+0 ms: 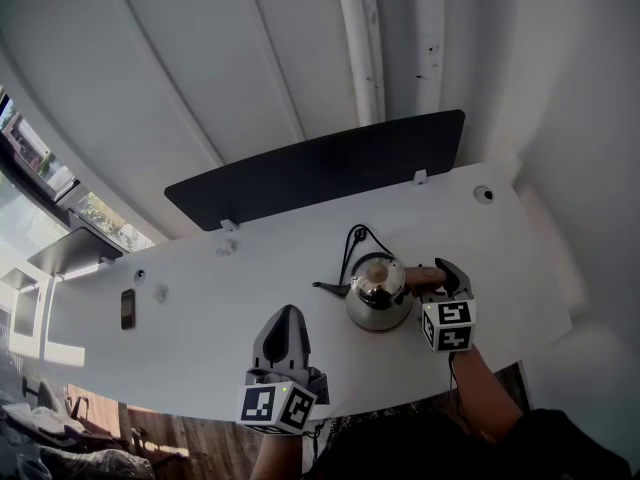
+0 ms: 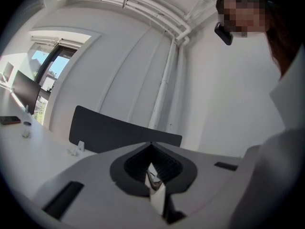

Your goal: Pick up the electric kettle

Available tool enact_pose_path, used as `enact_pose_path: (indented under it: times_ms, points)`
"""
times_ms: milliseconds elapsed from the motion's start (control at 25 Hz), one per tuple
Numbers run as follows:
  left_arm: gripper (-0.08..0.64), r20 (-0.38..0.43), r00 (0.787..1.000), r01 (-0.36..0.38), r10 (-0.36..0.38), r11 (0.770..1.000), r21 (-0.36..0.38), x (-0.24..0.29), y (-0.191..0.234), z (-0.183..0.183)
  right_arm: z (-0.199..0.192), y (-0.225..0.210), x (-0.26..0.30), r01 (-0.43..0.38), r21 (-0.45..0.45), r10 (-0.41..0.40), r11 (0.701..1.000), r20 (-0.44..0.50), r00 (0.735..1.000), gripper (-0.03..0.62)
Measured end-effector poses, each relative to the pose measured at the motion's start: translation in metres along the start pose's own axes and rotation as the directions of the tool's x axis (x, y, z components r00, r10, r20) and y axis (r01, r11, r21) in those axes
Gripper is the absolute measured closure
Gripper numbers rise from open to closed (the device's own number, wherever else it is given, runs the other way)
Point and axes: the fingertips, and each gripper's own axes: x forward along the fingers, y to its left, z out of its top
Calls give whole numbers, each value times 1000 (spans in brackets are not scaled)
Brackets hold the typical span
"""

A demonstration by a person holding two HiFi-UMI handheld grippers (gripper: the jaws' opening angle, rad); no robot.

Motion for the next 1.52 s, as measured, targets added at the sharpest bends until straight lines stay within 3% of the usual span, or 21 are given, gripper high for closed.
enact_pose_path:
  times_ms: [840, 1520]
  points:
    - [558, 7, 998, -56, 56, 998, -19, -16, 14, 0, 11, -3, -1, 15, 64, -17, 998, 24, 1000, 454]
    - [558, 26, 999, -31, 32, 999, -33, -7, 0, 2, 100, -17, -40, -46, 121, 24, 992, 178, 984, 454]
